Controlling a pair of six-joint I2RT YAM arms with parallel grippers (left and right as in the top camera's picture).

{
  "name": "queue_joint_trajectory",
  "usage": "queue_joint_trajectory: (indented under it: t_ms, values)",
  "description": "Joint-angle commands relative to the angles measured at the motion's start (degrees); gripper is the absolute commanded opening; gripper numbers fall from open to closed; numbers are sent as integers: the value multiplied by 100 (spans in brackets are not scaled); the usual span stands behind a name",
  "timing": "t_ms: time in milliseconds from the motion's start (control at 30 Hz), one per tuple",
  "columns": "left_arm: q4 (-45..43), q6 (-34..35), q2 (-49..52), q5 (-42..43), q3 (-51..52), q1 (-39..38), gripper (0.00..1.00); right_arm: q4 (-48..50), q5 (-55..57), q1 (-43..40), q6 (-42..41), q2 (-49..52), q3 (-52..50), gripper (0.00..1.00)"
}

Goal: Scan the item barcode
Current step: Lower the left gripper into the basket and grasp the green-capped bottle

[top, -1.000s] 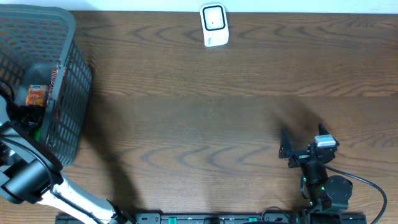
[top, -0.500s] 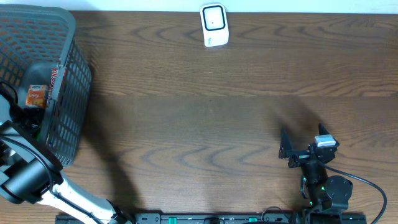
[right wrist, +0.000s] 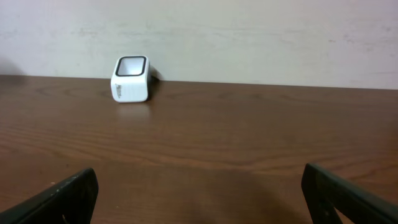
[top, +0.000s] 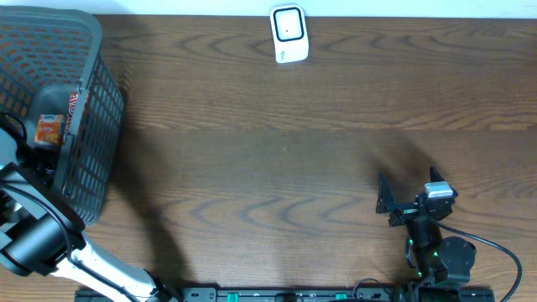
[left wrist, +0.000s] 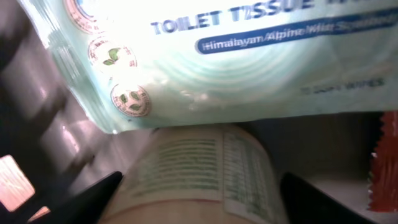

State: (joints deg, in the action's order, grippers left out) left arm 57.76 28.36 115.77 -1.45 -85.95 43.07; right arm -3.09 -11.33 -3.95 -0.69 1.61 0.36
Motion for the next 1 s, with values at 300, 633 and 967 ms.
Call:
queue_joint_trajectory:
  t_ms: [300,633,967]
  values:
    - [131,-15,-260,-20,-101,20,66,-17,-33,28,-57,-9,-4,99]
    - [66,-15,-1438,387,-238,20,66,-17,-33,28,-57,-9,-4,99]
    - [-9,-15,-2500,382,-238,20,66,-17,-33,28,-57,-9,-4,99]
